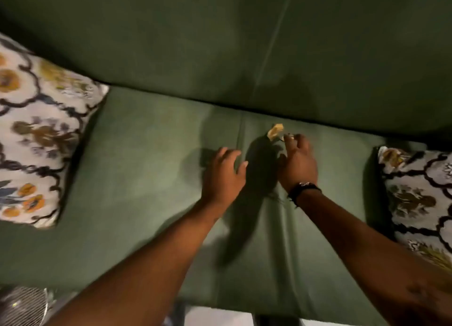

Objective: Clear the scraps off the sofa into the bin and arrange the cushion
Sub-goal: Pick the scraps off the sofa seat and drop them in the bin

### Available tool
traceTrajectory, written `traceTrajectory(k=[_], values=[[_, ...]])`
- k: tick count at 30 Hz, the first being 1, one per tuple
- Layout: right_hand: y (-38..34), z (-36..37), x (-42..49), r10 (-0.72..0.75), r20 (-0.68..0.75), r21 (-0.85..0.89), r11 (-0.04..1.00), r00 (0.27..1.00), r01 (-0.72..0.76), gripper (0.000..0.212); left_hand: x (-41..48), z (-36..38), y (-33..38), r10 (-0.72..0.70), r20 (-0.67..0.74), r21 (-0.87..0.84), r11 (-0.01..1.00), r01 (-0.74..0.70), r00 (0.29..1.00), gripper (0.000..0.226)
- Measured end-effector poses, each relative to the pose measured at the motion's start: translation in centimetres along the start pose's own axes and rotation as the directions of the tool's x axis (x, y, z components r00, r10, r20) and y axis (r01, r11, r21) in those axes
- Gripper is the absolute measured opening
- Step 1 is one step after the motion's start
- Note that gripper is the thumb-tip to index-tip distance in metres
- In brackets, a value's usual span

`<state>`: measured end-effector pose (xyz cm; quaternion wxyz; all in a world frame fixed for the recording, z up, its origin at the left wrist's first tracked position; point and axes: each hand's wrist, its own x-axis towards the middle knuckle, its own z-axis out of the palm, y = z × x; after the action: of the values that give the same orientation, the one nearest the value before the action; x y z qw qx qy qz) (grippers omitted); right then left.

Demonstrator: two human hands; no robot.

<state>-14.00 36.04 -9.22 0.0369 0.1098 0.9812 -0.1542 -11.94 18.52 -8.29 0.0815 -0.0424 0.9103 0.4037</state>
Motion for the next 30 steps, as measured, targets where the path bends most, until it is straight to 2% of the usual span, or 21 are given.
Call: traceTrajectory(k=[2, 5, 7, 10, 13, 17, 21, 24, 28, 30], values=[[3.2, 0.1, 2.3, -0.075, 0.068, -0.102, 0.991, 0.995, 0.081, 0.045, 3.7, 3.8, 2.7, 0.017, 0.019, 0.077, 0.997, -0.019, 1.000, 0.032], [5.8, 0.9, 4.5, -0.211, 0.107, -0.113, 0.968, 0.972, 0.222, 0.036, 7.7, 8.5, 5.7, -0.021, 0.073, 0.189, 0.982, 0.007, 0.997, 0.037], [6.0, 1.5, 5.2, -0.233, 0.057, -0.092, 0.967, 0.971, 0.237, 0.027, 9.2, 10.0, 6.5, -0.044, 0.080, 0.234, 0.972, 0.024, 0.996, 0.033], [5.5, 2.0, 6.0, -0.176, 0.048, -0.054, 0.983, 0.983, 0.178, 0.021, 9.9, 10.4, 6.4, -0.093, 0.019, 0.222, 0.971, 0.086, 0.995, 0.019], [4.7, 1.3, 5.9, -0.119, 0.054, -0.021, 0.993, 0.991, 0.120, 0.022, 8.3, 9.3, 5.8, -0.124, -0.013, 0.123, 0.985, 0.124, 0.992, 0.011], [1.0, 0.8, 1.4, -0.090, 0.018, 0.155, 0.984, 0.996, 0.086, 0.017, 2.1, 4.6, 3.4, -0.221, -0.241, -0.174, 0.968, 0.182, 0.945, 0.008], [-8.1, 2.4, -9.2, -0.227, 0.078, 0.358, 0.915, 0.971, 0.186, 0.007, -8.1, -4.1, -4.5, -0.352, -0.482, -0.266, 0.932, 0.248, 0.802, 0.004], [-17.5, 5.8, -19.1, -0.394, 0.204, 0.440, 0.855, 0.896, 0.276, 0.008, -15.8, -11.4, -14.1, -0.529, -0.596, -0.313, 0.846, 0.432, 0.604, 0.009], [-30.6, 11.4, -30.2, -0.569, 0.370, 0.503, 0.787, 0.735, 0.356, 0.009, -23.2, -19.7, -27.2, -0.735, -0.592, -0.372, 0.614, 0.696, 0.332, 0.018], [-36.3, 14.7, -33.8, -0.592, 0.414, 0.490, 0.785, 0.691, 0.379, 0.011, -25.8, -22.5, -32.9, -0.826, -0.506, -0.418, 0.487, 0.767, 0.249, 0.023]])
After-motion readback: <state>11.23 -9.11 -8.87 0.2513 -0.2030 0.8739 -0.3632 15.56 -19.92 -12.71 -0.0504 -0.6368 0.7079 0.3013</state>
